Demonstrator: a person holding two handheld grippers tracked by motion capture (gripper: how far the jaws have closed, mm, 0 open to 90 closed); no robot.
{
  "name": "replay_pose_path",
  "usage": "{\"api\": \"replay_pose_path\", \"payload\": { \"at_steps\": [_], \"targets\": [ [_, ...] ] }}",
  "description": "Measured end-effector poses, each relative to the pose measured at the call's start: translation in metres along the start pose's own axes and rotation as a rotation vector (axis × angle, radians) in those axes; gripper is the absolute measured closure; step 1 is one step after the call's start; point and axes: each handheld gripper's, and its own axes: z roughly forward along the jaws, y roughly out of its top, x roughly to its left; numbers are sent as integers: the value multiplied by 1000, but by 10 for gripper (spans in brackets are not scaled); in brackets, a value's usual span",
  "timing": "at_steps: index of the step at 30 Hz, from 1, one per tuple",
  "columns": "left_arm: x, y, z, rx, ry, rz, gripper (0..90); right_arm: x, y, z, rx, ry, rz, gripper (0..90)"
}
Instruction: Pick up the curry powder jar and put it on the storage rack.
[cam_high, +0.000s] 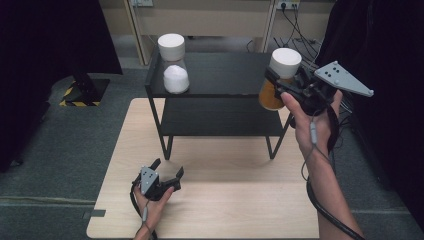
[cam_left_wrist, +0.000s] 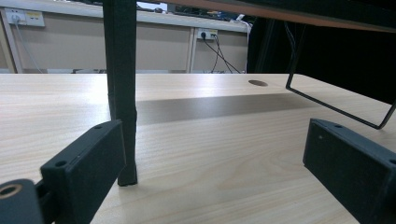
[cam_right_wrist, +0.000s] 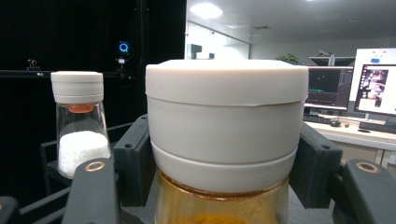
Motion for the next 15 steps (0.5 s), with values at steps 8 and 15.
{"api": "replay_pose_path", "payload": {
  "at_steps": [8,15],
  "targets": [
    [0,0,0,0,-1,-1,50,-1,6,8,7,-8,-4,351],
    [1,0,0,-1,-1,-2,50,-1,8,13,10,-13,2,351]
  ]
}}
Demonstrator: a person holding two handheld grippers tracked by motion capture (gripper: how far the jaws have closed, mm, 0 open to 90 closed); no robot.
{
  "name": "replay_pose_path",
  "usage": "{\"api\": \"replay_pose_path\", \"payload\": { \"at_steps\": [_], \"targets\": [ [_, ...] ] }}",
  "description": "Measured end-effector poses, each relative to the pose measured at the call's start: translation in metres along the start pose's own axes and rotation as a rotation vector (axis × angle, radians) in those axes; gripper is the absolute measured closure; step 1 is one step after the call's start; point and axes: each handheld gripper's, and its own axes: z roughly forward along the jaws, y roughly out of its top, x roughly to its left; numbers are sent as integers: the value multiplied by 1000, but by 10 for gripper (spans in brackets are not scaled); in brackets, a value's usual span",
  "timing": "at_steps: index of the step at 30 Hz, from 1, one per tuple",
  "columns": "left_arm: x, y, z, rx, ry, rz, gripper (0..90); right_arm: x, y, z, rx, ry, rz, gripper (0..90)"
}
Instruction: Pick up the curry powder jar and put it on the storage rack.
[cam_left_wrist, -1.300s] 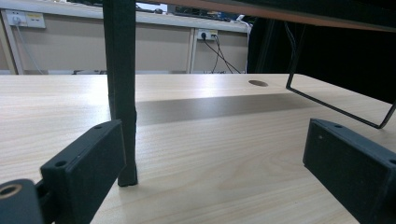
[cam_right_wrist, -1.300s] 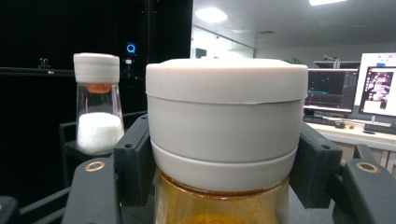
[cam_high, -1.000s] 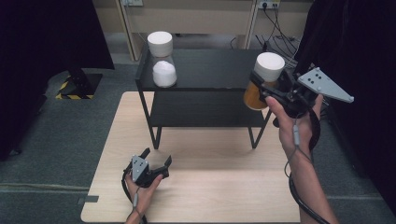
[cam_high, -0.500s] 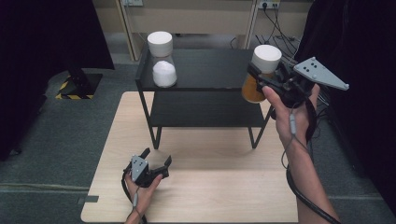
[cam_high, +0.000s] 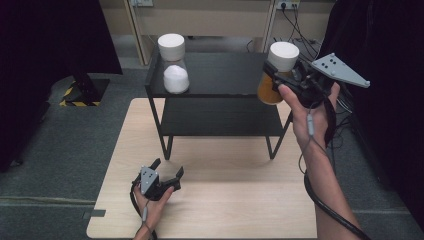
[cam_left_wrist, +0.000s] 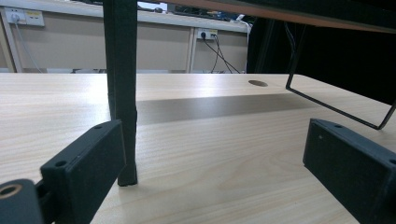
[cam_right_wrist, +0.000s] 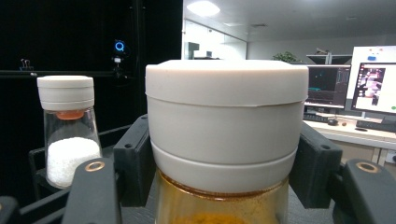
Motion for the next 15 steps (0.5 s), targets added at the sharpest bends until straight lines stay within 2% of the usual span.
{"api": "replay_pose_path", "payload": {
  "at_steps": [15],
  "targets": [
    [1,0,0,0,-2,-3,50,0,3,20,28,-25,0,351]
  ]
}}
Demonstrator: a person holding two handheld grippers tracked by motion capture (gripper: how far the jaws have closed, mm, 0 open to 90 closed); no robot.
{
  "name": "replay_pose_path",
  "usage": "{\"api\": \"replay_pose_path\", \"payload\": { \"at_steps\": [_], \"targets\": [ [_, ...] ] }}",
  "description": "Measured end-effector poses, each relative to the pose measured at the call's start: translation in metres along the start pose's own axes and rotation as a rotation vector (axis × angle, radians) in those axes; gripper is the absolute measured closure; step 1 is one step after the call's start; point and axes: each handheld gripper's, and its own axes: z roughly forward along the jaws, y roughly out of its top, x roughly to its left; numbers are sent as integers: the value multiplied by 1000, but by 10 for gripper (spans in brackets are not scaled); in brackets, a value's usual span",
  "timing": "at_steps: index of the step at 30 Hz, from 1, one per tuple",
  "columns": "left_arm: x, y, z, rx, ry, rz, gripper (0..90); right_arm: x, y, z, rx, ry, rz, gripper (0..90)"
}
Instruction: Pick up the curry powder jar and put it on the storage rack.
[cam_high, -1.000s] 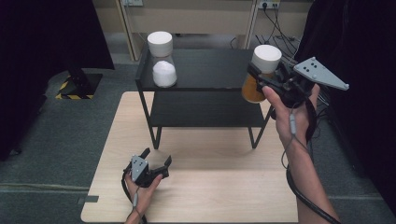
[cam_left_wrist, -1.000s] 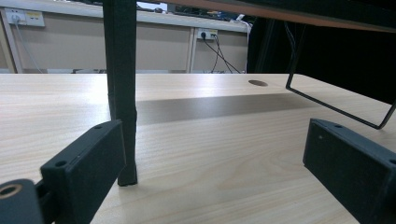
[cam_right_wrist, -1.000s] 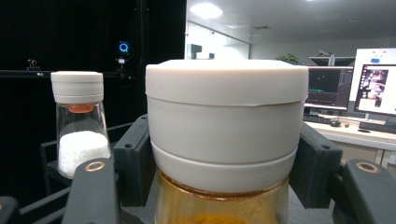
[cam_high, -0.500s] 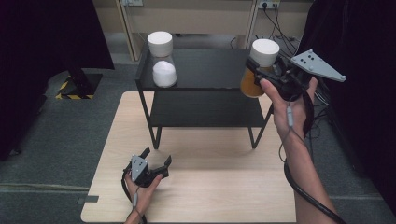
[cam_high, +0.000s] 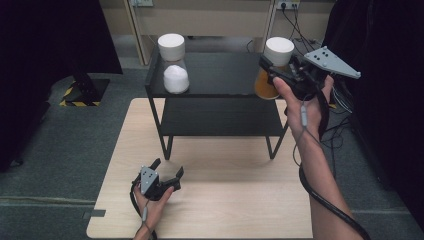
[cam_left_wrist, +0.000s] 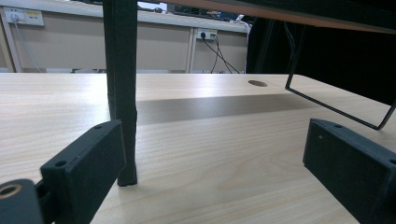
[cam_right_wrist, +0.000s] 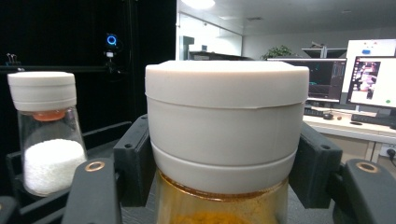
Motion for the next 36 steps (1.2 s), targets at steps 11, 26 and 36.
{"api": "replay_pose_path", "payload": {
  "at_steps": [11,26,36],
  "targets": [
    [0,0,0,3,0,-2,50,8,0,18,2,-24,-27,351],
    [0,1,0,4,0,-2,50,10,-2,38,17,-40,-18,351],
    [0,1,1,5,-1,-1,50,10,-6,48,25,-48,-7,350]
  ]
}}
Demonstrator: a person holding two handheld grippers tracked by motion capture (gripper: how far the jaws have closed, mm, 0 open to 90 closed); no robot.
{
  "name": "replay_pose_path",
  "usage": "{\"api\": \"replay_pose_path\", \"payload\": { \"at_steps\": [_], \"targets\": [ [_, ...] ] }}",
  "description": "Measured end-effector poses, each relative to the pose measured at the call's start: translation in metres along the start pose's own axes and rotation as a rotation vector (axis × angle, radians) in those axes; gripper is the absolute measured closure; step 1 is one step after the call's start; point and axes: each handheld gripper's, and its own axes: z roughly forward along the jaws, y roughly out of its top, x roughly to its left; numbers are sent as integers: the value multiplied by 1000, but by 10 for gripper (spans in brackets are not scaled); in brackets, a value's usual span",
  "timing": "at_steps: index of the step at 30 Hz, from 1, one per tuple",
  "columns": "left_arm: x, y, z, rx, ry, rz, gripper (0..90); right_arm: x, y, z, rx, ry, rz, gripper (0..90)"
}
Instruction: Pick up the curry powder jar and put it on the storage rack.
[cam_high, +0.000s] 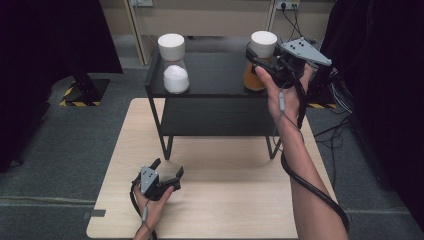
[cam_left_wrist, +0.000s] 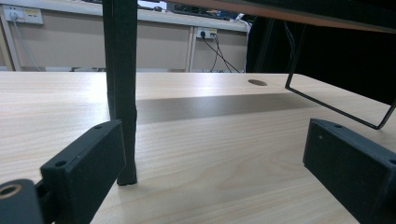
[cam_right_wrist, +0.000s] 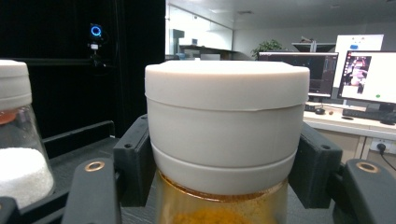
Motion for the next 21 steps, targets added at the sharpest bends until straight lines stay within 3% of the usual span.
{"api": "replay_pose_path", "payload": {
  "at_steps": [21],
  "targets": [
    [0,0,0,2,-1,-2,49,-2,-5,4,-4,0,25,346]
  ]
}}
